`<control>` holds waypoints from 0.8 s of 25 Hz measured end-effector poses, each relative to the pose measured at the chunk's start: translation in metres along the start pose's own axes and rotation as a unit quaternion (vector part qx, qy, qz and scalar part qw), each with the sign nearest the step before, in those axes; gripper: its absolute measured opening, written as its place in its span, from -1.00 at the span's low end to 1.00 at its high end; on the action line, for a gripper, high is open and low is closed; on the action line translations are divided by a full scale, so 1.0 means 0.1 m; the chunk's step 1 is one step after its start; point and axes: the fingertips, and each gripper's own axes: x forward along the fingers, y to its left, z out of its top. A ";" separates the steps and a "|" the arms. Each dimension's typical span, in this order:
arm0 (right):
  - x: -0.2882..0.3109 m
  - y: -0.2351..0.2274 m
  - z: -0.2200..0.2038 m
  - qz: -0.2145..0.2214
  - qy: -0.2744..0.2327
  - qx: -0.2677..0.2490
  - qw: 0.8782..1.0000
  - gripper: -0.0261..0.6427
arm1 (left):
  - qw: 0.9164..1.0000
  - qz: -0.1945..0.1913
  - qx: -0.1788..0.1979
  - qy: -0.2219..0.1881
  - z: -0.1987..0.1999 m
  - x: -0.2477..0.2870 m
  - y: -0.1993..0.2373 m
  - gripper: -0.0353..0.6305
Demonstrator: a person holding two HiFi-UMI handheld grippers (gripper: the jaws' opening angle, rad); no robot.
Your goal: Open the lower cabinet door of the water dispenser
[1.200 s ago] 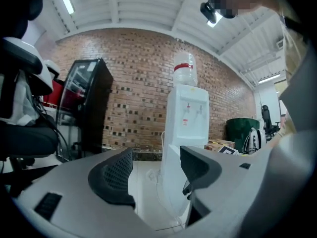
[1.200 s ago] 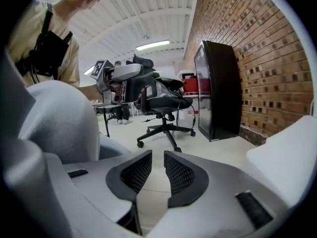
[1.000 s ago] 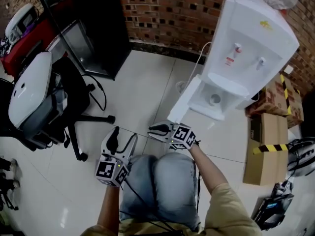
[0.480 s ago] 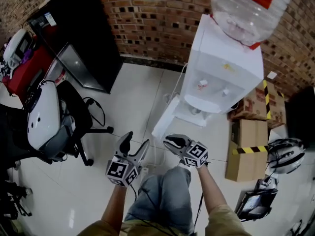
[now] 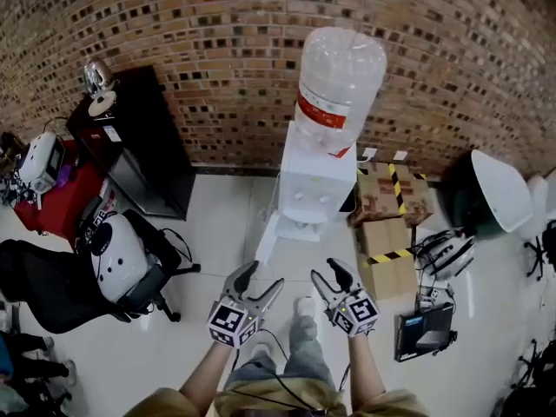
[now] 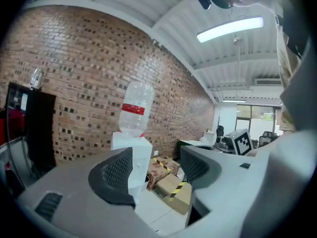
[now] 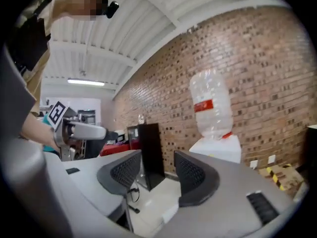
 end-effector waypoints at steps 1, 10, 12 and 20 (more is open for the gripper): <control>-0.23 0.09 0.27 -0.034 -0.027 0.005 0.999 -0.11 | 1.000 -0.010 0.012 -0.006 0.15 -0.14 -0.13 -0.02; -1.38 0.38 1.42 -0.181 -0.154 0.013 0.971 0.33 | 0.995 0.023 0.059 -0.083 0.97 -0.65 -0.49 -0.02; -1.41 0.39 1.56 -0.184 -0.164 -0.003 0.969 0.33 | 0.991 0.039 0.074 -0.101 1.14 -0.64 -0.54 -0.02; -1.47 0.42 1.63 -0.186 -0.146 -0.045 0.971 0.31 | 0.989 0.049 0.081 -0.113 1.20 -0.61 -0.85 -0.02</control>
